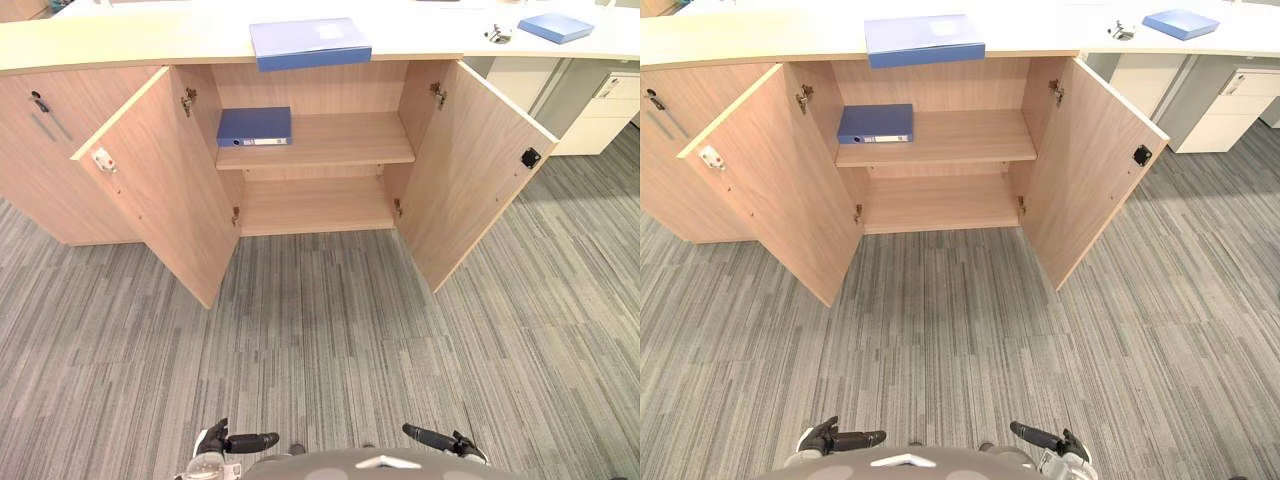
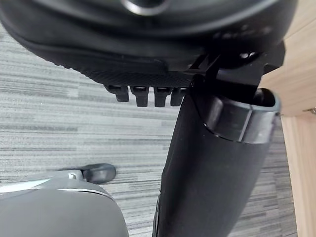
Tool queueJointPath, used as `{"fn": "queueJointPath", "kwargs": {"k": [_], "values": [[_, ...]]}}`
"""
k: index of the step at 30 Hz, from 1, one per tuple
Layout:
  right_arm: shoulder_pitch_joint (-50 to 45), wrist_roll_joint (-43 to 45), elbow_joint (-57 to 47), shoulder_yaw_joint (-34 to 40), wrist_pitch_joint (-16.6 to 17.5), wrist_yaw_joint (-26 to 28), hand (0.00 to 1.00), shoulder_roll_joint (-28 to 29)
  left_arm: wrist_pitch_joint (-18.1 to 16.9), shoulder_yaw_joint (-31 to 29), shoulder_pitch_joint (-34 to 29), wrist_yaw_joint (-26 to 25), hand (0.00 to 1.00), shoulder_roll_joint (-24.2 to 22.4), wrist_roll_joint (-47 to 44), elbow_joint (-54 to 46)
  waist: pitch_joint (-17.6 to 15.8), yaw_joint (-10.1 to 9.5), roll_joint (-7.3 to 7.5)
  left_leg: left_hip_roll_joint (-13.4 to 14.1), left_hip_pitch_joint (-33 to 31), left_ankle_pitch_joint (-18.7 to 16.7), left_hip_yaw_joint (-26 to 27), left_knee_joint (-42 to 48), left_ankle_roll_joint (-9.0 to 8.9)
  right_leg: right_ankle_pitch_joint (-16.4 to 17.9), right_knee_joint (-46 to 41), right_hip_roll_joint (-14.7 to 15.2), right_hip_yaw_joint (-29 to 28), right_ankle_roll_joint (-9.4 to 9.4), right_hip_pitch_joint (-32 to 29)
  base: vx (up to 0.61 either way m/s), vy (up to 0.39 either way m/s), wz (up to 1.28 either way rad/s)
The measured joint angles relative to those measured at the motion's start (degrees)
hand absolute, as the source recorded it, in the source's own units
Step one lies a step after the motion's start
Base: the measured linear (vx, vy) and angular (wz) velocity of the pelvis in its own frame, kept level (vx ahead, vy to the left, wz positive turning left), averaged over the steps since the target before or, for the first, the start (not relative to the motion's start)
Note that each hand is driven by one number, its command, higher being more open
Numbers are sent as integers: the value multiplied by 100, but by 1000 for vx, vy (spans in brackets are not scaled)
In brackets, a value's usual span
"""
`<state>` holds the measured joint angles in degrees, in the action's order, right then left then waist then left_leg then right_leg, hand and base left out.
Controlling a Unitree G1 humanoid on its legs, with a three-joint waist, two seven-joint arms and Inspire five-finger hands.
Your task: Walk over to the cabinet, pick up the folder, carry it to the office cabinet, place the folder inside the office cabinet, then close the office cabinet door
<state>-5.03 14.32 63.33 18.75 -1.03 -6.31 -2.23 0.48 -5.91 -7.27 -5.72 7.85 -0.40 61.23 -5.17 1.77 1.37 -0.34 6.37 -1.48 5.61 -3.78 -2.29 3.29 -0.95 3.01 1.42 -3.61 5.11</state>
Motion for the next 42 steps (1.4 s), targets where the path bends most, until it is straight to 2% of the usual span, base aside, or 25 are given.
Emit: {"fn": "queueJointPath", "kwargs": {"k": [4,14,22,28,32,33,36,37,39,40,41,42], "values": [[62,-83,2,31,-3,4,100,17,-1,10,7,1,100,-13,100,4,-20,0,-11,1,71,44,28,-98,-56,0,4,-2,-5,0,17,-45,-16,-3],[132,-143,3,4,-14,9,100,40,-3,58,32,9,100,11,99,38,-70,0,5,0,79,128,44,-156,67,-2,9,-5,37,4,18,-68,-21,0],[204,-308,28,-31,-21,14,100,88,4,116,90,16,100,89,108,100,-139,0,100,0,74,129,47,-163,69,-28,167,-6,129,23,113,-18,-21,4],[297,-339,52,-198,-46,11,100,100,4,114,139,13,100,99,108,99,-179,-3,119,4,8,90,317,-158,43,-52,277,-12,102,27,93,1,-8,-2],[419,-527,50,-202,-51,17,100,127,2,100,211,12,100,112,99,87,-233,-66,149,-3,-216,-75,519,-44,222,-49,265,5,-24,22,-140,12,9,-15],[449,-528,41,-197,-59,13,100,142,-1,88,245,2,100,135,94,83,-280,-90,181,-12,-367,-243,574,205,250,-10,178,41,-68,-34,-237,69,47,-27],[537,-532,21,-191,-77,10,100,110,-2,86,362,8,100,135,97,41,-421,-134,147,-35,-652,-814,748,995,344,437,-632,169,-197,-211,-564,84,78,-26],[536,-532,8,-192,-77,11,100,100,-2,91,364,4,100,132,97,25,-432,-130,133,-63,-662,-897,771,1090,350,552,-882,210,-203,-255,-670,121,115,-22],[545,-524,-37,-187,-81,27,100,39,-4,96,432,-9,100,89,93,-40,-489,-115,69,-202,-644,-989,799,1224,396,820,-2233,394,-171,-421,-1274,156,150,-2],[552,-522,-83,-157,-90,31,100,35,-8,96,450,-13,100,87,91,-70,-512,-115,55,-229,-626,-989,796,1236,396,817,-2615,429,-169,-418,-1447,216,198,21],[569,-519,-193,-141,-85,30,100,55,-18,97,470,-15,100,83,89,-141,-612,-108,82,-290,-469,-1010,759,1244,431,744,-3451,504,-161,-338,-1734,248,154,40],[580,-521,-302,-174,-39,59,100,52,-9,95,494,-27,100,66,86,-133,-706,-76,11,-292,-285,-1170,569,1265,640,948,-4134,463,-149,-147,-2009,248,154,40]]}}
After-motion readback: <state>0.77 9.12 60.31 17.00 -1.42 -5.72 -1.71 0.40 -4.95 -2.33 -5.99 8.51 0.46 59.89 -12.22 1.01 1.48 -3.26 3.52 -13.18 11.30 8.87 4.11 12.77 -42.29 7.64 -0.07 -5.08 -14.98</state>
